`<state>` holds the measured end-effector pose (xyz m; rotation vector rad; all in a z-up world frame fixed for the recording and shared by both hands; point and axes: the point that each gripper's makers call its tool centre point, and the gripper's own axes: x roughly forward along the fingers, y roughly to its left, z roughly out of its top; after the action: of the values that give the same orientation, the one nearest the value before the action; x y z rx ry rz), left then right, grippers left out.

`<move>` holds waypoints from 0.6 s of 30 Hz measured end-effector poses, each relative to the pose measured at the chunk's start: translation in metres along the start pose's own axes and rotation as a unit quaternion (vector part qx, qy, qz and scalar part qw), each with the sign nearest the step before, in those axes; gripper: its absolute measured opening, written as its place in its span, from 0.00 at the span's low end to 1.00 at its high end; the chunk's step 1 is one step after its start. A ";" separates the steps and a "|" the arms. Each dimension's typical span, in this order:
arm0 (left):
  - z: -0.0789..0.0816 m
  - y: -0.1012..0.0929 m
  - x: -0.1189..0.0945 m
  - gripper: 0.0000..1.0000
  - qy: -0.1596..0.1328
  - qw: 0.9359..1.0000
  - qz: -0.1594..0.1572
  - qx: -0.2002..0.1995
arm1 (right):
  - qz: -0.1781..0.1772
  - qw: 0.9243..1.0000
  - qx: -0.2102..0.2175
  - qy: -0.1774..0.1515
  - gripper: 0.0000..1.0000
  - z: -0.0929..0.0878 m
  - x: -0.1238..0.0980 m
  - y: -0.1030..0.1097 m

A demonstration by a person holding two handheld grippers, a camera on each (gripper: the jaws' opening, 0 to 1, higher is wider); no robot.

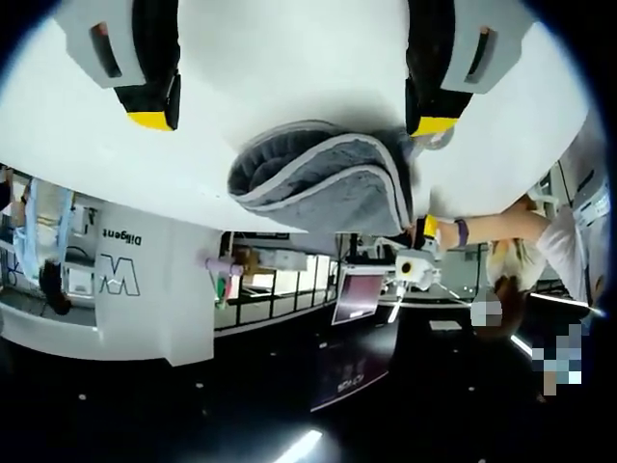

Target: Fold the towel on the table until its edges align and the towel forms a compact rectangular stack.

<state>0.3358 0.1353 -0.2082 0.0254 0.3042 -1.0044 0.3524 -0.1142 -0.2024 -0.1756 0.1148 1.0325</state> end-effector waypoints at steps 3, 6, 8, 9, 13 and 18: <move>0.000 0.003 0.000 0.99 -0.001 1.000 0.004 0.000 | 0.002 1.000 0.002 -0.001 0.99 0.000 0.000 0.001; 0.002 0.003 -0.001 0.99 -0.005 1.000 0.003 -0.001 | 0.002 1.000 0.003 -0.002 0.99 -0.001 -0.001 0.000; 0.002 0.001 -0.001 0.99 -0.008 1.000 0.004 -0.001 | 0.002 1.000 0.006 -0.004 0.99 0.000 -0.001 -0.001; 0.003 0.001 -0.001 0.99 -0.009 1.000 0.004 -0.002 | 0.002 1.000 0.006 -0.005 0.99 0.000 -0.001 -0.001; 0.004 0.003 -0.001 0.99 -0.012 1.000 0.005 -0.002 | 0.001 1.000 0.008 -0.005 0.99 -0.001 -0.001 -0.002; 0.006 0.004 -0.002 0.99 -0.015 1.000 0.005 -0.003 | 0.000 1.000 0.009 -0.005 0.99 -0.001 -0.001 -0.003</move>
<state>0.3398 0.1384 -0.2024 0.0067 0.2790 -0.9940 0.3545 -0.1168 -0.2030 -0.1533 0.1156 1.0322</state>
